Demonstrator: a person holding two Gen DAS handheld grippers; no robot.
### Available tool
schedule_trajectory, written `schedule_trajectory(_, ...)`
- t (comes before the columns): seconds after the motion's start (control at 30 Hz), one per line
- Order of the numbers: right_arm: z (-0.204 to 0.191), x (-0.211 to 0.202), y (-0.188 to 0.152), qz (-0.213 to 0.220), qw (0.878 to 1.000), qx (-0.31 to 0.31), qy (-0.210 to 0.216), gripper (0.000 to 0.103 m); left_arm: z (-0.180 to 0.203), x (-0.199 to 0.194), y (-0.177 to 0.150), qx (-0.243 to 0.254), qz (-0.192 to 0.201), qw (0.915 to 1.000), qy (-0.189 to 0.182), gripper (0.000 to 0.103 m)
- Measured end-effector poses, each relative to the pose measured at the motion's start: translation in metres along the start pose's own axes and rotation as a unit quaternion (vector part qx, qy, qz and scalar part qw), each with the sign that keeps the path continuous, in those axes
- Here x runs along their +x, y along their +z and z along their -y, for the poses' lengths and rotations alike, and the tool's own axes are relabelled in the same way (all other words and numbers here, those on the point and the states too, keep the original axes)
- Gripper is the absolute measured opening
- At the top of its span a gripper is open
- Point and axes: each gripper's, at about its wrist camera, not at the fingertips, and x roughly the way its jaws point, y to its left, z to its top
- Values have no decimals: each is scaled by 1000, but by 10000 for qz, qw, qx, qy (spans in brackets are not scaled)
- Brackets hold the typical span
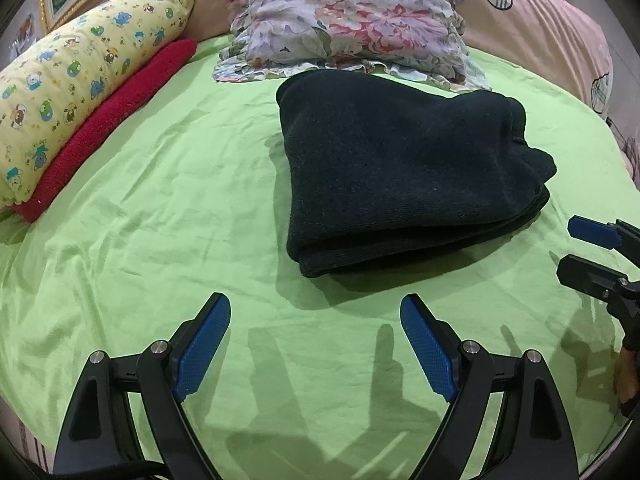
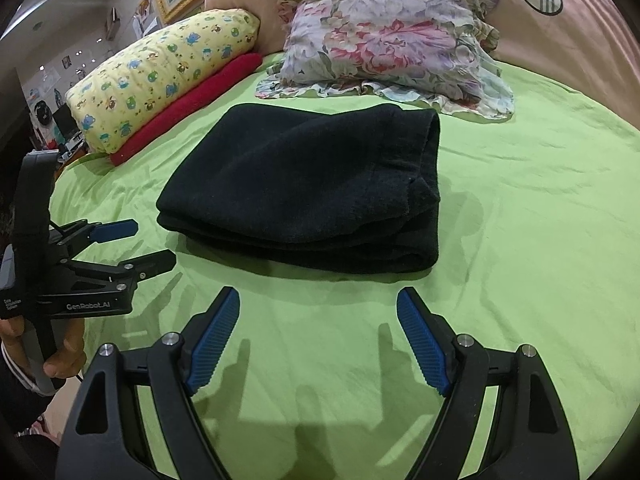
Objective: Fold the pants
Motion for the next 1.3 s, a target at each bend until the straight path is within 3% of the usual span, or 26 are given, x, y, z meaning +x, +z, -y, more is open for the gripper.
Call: schedule_trajectory(1.3,8,13,5,-110,9999,18,96,82,9,12,5,199,-5,9996,221,87)
